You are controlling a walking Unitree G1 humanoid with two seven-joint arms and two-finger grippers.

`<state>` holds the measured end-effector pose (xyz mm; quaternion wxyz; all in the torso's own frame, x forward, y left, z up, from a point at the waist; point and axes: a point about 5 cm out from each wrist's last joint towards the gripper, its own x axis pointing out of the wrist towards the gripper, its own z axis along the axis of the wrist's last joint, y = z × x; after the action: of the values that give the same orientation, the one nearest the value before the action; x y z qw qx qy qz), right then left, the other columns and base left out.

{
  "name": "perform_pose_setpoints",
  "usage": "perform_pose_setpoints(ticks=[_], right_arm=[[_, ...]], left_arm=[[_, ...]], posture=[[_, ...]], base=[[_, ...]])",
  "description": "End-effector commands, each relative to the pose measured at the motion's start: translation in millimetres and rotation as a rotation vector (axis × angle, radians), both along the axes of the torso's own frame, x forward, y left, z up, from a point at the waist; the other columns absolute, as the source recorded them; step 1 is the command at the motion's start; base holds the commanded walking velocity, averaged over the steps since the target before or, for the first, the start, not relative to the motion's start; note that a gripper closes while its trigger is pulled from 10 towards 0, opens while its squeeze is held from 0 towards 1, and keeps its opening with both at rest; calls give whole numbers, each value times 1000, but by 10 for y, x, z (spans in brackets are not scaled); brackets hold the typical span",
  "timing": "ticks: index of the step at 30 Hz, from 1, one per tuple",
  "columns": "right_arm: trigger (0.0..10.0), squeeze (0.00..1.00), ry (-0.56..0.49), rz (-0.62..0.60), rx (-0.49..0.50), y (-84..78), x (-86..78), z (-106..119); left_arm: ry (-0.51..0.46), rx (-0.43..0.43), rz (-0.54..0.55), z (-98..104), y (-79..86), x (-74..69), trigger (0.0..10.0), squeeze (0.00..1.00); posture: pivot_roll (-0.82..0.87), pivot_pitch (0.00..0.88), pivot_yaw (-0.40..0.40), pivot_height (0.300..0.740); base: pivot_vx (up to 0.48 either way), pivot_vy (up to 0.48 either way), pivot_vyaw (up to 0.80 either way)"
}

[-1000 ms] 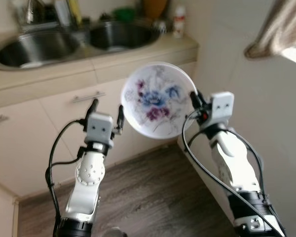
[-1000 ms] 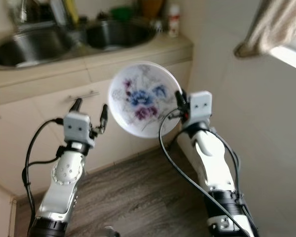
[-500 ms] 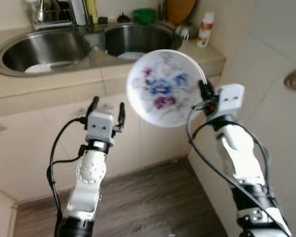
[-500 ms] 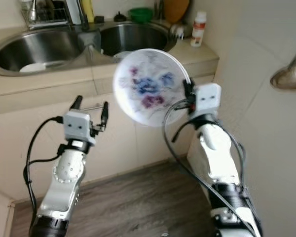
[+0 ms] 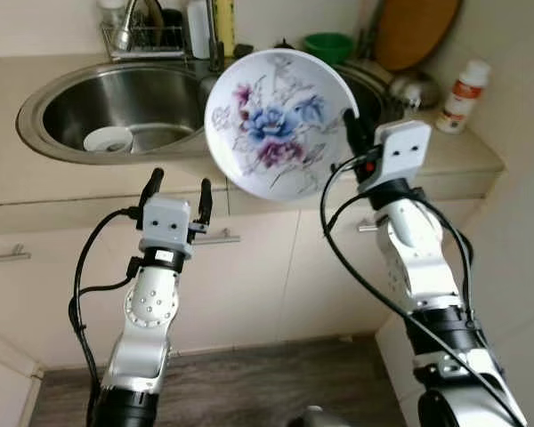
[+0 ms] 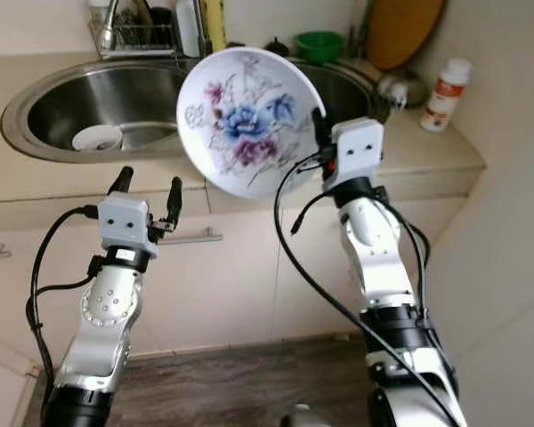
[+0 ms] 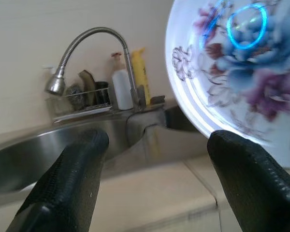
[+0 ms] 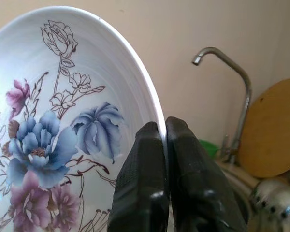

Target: Kitchen organization

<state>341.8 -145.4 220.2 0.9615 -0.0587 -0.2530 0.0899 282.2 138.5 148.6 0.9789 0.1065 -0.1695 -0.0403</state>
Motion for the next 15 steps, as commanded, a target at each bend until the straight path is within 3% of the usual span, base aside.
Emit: perform_pose_setpoints(ticks=[1, 6, 15], right_arm=[[0, 0, -94, 32, -23, 114, -10, 189], [0, 0, -154, 17, -9, 116, -18, 303], [0, 0, -179, -33, 26, 31, 20, 409]], left_arm=[[-21, 6, 12, 48, 47, 8, 10000, 0], [-26, -1, 9, 54, 36, 12, 10000, 0], [-17, -1, -2, 34, 2, 16, 10000, 0]], posture=[[-87, 0, -48, 740], [-86, 0, -50, 740], [-86, 0, -52, 740]], base=[[480, 0, 800], [367, 0, 661], [27, 0, 0]])
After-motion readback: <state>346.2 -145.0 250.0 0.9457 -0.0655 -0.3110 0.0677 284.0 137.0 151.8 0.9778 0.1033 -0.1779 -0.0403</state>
